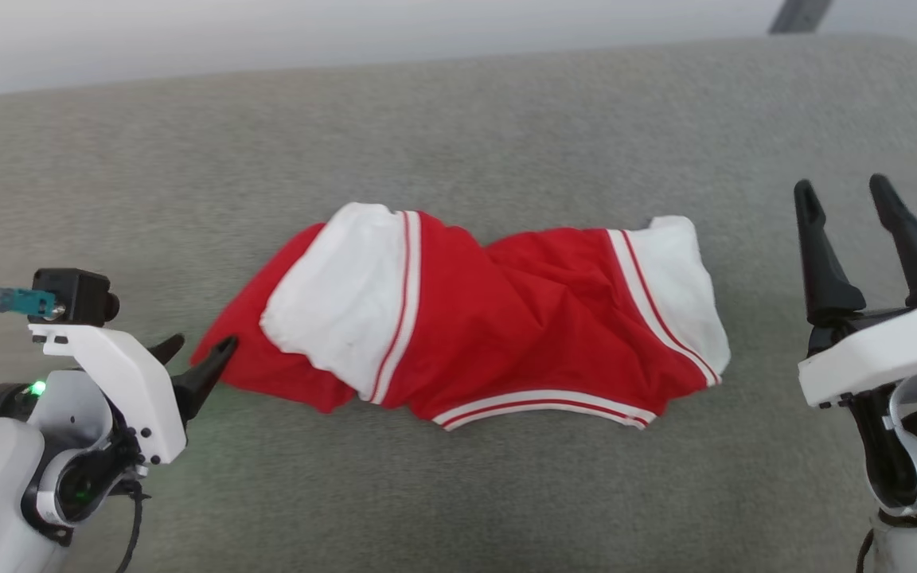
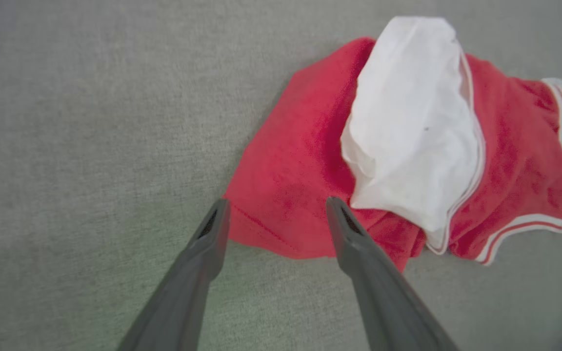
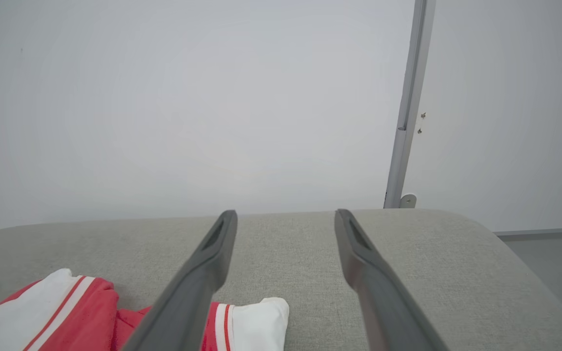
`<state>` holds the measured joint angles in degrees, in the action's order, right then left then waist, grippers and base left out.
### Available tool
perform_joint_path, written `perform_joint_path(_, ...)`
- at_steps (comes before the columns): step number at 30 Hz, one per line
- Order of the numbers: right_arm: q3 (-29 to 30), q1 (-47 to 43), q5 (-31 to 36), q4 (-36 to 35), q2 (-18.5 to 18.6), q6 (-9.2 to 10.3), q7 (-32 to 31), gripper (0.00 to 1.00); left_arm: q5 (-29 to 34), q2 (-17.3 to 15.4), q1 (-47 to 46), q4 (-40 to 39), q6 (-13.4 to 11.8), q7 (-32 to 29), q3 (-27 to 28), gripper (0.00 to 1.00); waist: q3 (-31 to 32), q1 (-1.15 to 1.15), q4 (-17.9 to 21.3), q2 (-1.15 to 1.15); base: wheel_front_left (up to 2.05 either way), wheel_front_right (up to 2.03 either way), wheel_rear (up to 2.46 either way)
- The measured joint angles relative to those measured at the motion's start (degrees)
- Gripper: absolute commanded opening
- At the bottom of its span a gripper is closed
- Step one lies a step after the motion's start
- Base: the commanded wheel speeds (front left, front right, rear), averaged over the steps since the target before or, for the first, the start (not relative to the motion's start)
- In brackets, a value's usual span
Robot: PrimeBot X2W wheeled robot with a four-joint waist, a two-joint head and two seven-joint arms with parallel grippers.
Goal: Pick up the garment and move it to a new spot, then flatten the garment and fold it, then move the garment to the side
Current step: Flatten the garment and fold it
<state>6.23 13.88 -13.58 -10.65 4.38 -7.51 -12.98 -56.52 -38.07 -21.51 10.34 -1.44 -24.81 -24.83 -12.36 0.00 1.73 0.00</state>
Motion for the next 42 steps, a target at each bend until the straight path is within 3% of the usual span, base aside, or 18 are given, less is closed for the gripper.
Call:
perform_joint_path(12,-2.5,-2.43,-1.41,-5.97,-1.26,0.0,5.45,1.0,2.96,0.99,-6.64,13.61,0.71,-4.35,-3.69,1.0,-4.52,0.0,4.68,0.0,0.0,0.0,0.0)
perform_joint_path(13,-2.53,-2.63,-1.74,-5.93,-1.27,0.0,5.45,1.0,3.1,1.14,-7.43,14.36,1.6,-4.48,-4.04,0.73,-4.78,0.0,4.77,0.0,0.0,0.0,0.0)
perform_joint_path(14,-2.64,-2.72,-1.77,-5.92,-1.27,0.0,5.45,1.0,2.93,1.3,-8.02,15.33,2.11,-4.87,-4.11,0.0,-5.01,0.0,4.81,0.0,0.0,0.0,0.0)
perform_joint_path(20,-2.65,-2.59,-2.98,-5.88,-1.37,0.0,6.2,1.0,4.13,-0.01,-11.83,18.11,5.57,-6.22,-5.72,0.0,-5.69,0.0,4.7,0.0,0.0,0.0,0.0)
perform_joint_path(29,-3.04,-1.48,-3.09,-5.86,-1.41,0.0,6.8,1.0,8.42,-3.37,-22.12,19.04,6.91,-5.87,-6.12,0.0,-6.26,0.0,4.44,0.0,0.0,0.0,0.0)
perform_joint_path(36,-3.9,-0.24,-2.89,-5.63,-1.42,0.0,7.46,1.0,12.85,-3.01,-29.34,22.21,7.91,-2.9,-8.18,0.0,-6.71,0.0,5.0,0.0,0.0,0.0,0.0)
perform_joint_path(38,-4.19,-0.07,-2.89,-5.31,-1.42,0.0,7.5,1.0,13.17,-1.6,-30.93,24.48,8.09,-2.32,-8.72,0.0,-6.83,0.0,5.28,0.0,0.0,0.0,0.0)
perform_joint_path(39,-4.41,0.01,-2.89,-5.17,-1.42,0.0,7.55,1.0,13.18,-0.86,-31.3,25.83,8.13,-2.04,-9.13,0.12,-6.84,0.0,5.4,0.0,0.0,0.0,0.0)
perform_joint_path(40,-4.5,0.04,-2.89,-4.88,-1.41,0.0,7.61,1.0,13.1,0.0,-31.48,27.48,8.26,-2.07,-9.35,0.42,-6.82,0.0,5.49,0.0,0.0,0.0,0.0)
perform_joint_path(41,-4.72,0.15,-2.89,-4.57,-1.42,0.0,7.72,1.0,12.83,0.66,-31.59,28.82,8.27,-2.16,-9.61,0.86,-6.78,0.0,5.56,0.0,0.0,0.0,0.0)
perform_joint_path(42,-4.94,0.25,-2.89,-4.28,-1.42,0.0,7.78,1.0,12.78,1.19,-31.84,30.23,8.37,-2.27,-9.92,1.0,-6.71,0.0,5.61,0.0,0.0,0.0,0.0)
